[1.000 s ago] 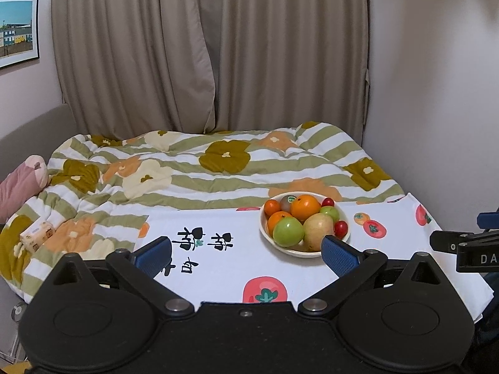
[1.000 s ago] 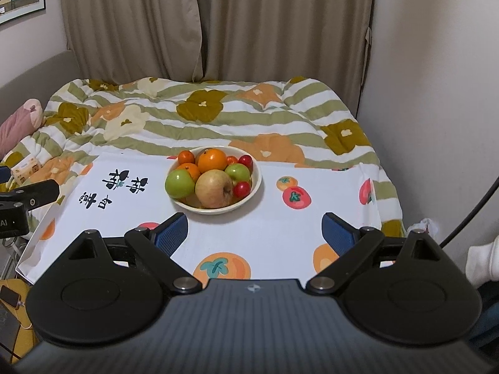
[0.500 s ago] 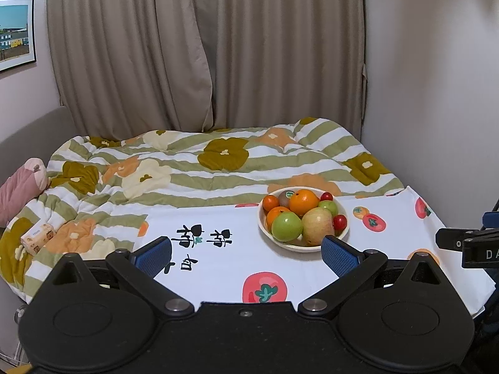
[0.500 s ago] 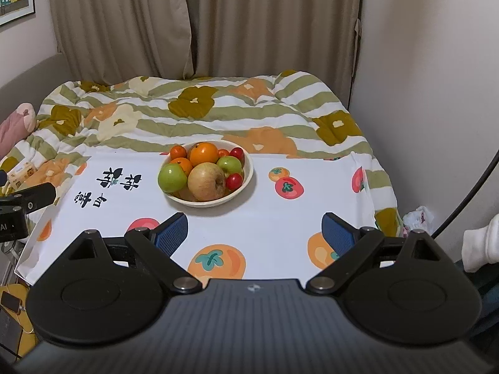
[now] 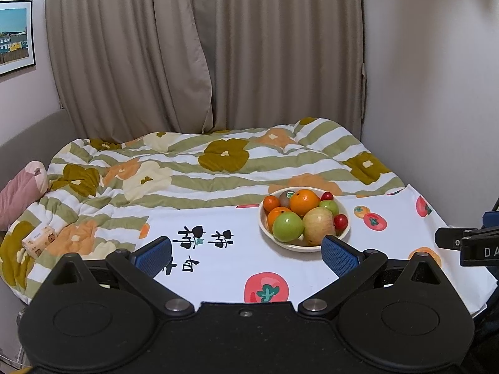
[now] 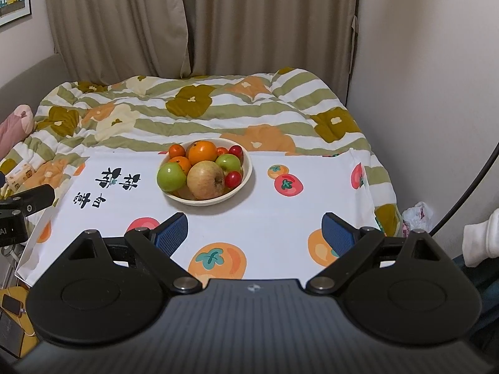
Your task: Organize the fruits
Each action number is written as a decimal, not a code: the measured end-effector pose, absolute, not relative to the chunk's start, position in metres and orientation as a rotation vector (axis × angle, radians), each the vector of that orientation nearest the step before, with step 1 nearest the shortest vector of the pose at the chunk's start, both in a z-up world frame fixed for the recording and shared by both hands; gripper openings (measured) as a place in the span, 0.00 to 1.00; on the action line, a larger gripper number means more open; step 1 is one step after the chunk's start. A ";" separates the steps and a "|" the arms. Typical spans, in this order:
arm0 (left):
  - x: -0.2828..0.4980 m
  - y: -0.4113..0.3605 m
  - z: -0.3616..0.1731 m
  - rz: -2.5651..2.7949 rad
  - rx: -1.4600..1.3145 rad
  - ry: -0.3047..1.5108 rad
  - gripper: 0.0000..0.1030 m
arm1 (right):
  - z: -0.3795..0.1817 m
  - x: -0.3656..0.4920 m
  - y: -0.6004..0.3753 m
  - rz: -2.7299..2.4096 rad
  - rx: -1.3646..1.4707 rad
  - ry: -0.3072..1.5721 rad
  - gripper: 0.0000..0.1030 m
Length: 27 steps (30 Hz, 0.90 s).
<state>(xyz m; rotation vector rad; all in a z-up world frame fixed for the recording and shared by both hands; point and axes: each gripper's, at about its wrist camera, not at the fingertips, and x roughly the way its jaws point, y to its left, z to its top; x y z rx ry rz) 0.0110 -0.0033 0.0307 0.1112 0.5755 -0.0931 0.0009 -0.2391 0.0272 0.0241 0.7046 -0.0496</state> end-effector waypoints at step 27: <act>0.010 0.004 0.030 -0.081 0.110 0.572 1.00 | 0.026 0.001 -0.228 -0.045 0.034 0.709 1.00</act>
